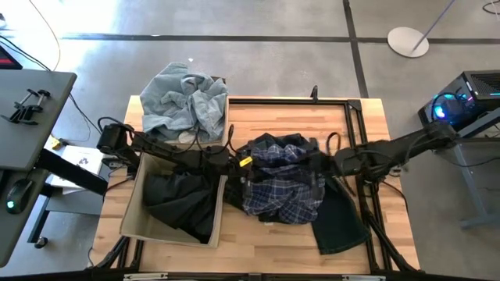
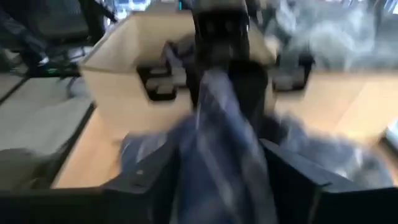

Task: Sort clothes
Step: Put the checkered shirt into the bottom brown laundry organizer

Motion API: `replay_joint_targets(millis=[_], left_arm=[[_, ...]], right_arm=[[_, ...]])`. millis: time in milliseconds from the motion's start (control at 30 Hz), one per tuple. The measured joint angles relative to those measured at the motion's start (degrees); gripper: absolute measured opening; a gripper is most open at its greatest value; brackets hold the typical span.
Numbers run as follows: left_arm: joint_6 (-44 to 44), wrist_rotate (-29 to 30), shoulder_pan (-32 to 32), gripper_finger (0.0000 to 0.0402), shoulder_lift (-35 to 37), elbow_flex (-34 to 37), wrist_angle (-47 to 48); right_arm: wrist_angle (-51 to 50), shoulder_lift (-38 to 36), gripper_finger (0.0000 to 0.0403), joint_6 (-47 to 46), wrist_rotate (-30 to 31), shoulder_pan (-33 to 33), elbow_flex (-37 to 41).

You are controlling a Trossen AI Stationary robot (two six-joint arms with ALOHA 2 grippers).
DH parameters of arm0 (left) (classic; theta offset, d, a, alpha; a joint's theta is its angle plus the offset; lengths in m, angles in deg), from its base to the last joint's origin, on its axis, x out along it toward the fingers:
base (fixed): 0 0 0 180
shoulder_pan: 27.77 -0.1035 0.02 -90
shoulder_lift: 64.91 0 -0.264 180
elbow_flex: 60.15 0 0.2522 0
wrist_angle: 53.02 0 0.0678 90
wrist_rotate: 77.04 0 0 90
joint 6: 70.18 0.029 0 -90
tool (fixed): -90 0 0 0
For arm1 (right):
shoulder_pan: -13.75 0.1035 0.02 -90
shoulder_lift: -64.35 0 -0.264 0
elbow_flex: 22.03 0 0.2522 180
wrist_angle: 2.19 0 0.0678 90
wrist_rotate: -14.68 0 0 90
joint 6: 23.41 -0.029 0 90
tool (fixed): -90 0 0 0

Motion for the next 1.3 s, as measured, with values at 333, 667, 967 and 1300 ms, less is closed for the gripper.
replay_joint_targets(millis=[333, 667, 967, 1300], left_arm=[[15.1, 1.2, 2.4, 0.0001, 15.1, -0.3, -0.9], [22.1, -17.9, 6.5, 0.0001, 30.2, -12.1, 6.1], [11.1, -13.8, 14.3, 0.0001, 34.1, -37.0, 52.9], [-8.2, 25.4, 23.5, 0.0001, 34.1, -48.6, 97.3]], right_arm=[[-37.3, -4.7, 0.025, -19.5, 11.2, 3.0, -11.7], [-39.1, -4.7, 0.025, -26.6, 19.7, 5.2, -4.3], [-38.9, -4.7, 0.025, -31.4, 13.5, 5.3, -0.2], [-36.8, -4.7, 0.025, -28.5, 13.4, 5.3, 0.0]])
